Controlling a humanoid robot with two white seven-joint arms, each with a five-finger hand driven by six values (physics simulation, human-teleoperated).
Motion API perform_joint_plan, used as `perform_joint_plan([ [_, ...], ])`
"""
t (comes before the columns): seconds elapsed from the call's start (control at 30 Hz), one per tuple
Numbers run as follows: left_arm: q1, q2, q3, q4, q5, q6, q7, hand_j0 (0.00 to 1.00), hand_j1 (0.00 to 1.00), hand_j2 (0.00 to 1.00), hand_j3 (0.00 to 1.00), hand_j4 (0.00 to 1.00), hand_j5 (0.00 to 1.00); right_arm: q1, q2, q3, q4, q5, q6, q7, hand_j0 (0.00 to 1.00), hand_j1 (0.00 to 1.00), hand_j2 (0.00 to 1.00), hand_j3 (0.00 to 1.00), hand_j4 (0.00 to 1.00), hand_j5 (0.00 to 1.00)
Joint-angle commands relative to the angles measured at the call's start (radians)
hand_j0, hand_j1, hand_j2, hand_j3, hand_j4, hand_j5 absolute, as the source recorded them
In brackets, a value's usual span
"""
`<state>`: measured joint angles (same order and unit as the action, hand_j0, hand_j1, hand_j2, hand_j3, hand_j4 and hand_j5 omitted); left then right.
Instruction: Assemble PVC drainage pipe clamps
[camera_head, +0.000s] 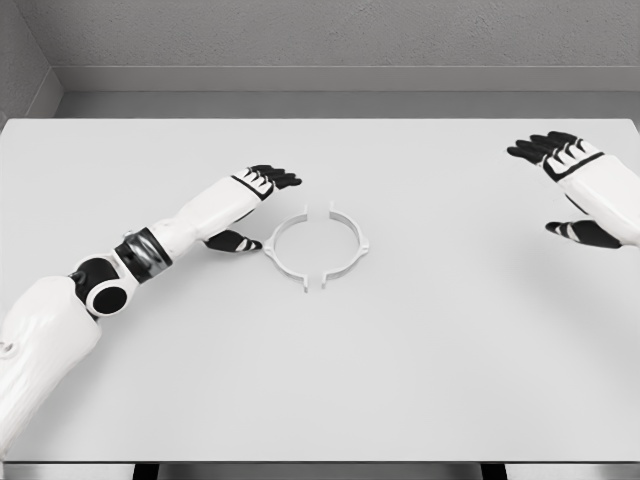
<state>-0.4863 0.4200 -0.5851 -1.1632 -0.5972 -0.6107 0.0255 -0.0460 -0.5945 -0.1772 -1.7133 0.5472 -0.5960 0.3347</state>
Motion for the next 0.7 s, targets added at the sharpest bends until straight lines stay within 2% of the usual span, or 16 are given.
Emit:
perform_joint_plan([
  [0.0,0.0,0.0,-0.001,-0.001,0.007,0.0,0.001,1.0,1.0,1.0,1.0,1.0,1.0,0.0,0.002,-0.018,-0.002,-0.007,-0.015,0.0,1.0,1.0,1.0,1.0,1.0,1.0],
  [0.37,0.002,-0.004,-0.001,-0.009,0.004,0.0,0.001,1.0,1.0,1.0,1.0,1.0,1.0,-0.012,0.008,0.036,-0.009,-0.009,-0.015,0.0,1.0,1.0,1.0,1.0,1.0,1.0],
  [0.67,0.008,-0.01,-0.001,-0.013,0.002,0.0,0.001,1.0,1.0,1.0,1.0,1.0,1.0,-0.012,0.01,0.036,-0.008,-0.009,-0.015,0.0,1.0,1.0,1.0,1.0,1.0,1.0],
])
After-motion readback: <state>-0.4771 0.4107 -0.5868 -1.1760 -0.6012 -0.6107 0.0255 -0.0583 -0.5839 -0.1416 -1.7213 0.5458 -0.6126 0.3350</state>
